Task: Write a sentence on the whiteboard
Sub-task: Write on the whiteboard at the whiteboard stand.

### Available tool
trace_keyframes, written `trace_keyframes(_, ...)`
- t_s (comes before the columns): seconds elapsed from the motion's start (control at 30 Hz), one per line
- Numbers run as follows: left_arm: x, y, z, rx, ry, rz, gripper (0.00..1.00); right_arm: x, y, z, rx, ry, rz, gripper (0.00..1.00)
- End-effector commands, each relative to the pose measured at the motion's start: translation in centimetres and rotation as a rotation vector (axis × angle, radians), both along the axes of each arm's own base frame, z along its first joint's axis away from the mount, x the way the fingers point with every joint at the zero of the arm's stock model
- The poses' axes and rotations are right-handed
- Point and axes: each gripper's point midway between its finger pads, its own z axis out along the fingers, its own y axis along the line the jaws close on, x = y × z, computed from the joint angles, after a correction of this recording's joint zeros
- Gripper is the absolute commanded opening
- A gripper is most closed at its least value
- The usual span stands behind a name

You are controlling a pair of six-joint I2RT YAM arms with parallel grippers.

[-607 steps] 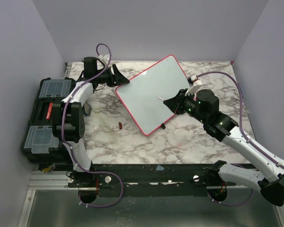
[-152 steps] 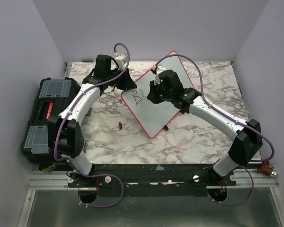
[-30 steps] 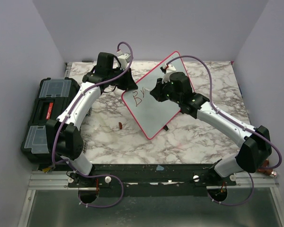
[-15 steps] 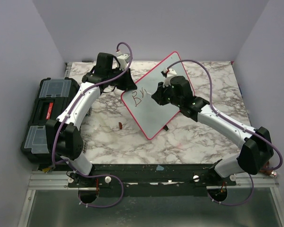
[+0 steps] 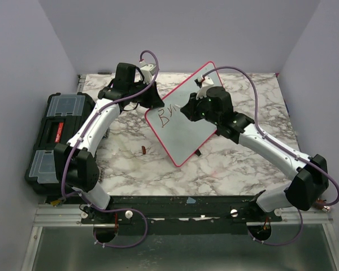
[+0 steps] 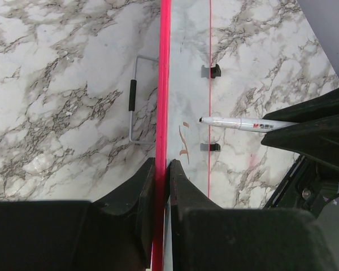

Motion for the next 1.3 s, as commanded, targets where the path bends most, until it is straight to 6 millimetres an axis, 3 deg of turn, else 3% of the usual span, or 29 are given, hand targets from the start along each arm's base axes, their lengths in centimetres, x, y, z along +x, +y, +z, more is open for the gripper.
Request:
trace_keyframes(0.0,0.3,0.9,1.0,0.047,-0.089,0.012,0.0,0.7,0.8,3.2,0.062,-0.044,0.009,0.01)
trace_keyframes(0.47,0.3,0.9,1.2,0.045,-0.094,0.013,0.0,2.0,2.7,1.7,0.072,-0.006,0.034,0.01)
trace_keyframes(0.93,0.3,0.8,1.1,0.045,-0.093,0.012,0.0,1.4,1.4,-1.0,0.01,0.029,0.006,0.01)
trace_keyframes(1.07,0.4,0.8,1.2,0.046,-0.094,0.014,0.0,1.2,0.9,-0.4,0.004,0.014,-0.004,0.01)
trace_keyframes(1.27,0.5,1.0,1.3,0.052,-0.098,0.022,0.0,0.7,0.5,2.5,0.05,-0.033,-0.007,0.01)
